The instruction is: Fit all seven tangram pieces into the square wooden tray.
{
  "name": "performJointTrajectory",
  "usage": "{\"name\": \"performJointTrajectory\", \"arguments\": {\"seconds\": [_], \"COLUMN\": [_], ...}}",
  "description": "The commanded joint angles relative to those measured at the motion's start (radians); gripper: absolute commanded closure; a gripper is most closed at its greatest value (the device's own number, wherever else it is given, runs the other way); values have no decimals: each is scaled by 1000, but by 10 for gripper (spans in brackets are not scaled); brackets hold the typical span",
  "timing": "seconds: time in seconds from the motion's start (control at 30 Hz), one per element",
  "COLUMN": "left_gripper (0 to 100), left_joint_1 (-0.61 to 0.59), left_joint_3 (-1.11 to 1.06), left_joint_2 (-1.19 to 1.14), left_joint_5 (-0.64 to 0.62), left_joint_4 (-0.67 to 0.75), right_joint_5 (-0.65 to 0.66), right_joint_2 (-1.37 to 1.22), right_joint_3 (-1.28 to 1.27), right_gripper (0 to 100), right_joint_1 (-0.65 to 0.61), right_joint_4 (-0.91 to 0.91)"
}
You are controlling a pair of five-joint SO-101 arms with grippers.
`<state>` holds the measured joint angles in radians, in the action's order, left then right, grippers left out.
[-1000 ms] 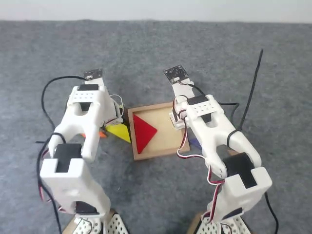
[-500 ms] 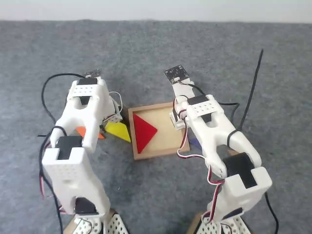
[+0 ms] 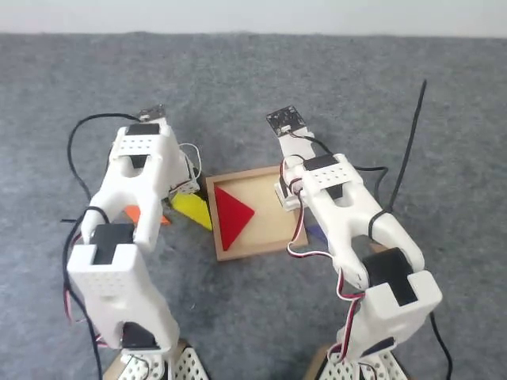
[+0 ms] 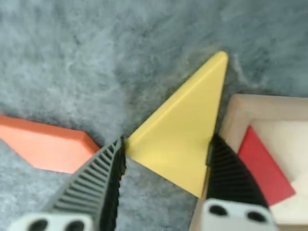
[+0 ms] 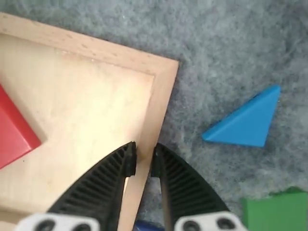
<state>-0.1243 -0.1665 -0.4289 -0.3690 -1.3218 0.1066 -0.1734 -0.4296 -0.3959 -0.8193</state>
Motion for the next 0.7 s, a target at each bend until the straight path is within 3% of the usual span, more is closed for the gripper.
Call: {"name": "performJointTrajectory", "arguments": {"seconds": [0.0, 0.37, 0.5, 0.67], "left_gripper": [912, 908, 821, 728], "left_joint_1": [11, -6, -51, -58], "left_joint_3": [1, -16, -19, -27], "left_joint_2": [-5, 146, 195, 172], "left_joint_5": [0, 48, 83, 89], "left_joint_4": [25, -18, -72, -43], "right_joint_5": [-6, -6, -6, -6], "right_joint_2": [18, 18, 18, 18], "right_joint_3": [51, 51, 51, 52], "right_gripper": [991, 991, 991, 991], "right_joint_1": [-12, -12, -12, -12], "right_joint_4": [-7, -4, -2, -2]}}
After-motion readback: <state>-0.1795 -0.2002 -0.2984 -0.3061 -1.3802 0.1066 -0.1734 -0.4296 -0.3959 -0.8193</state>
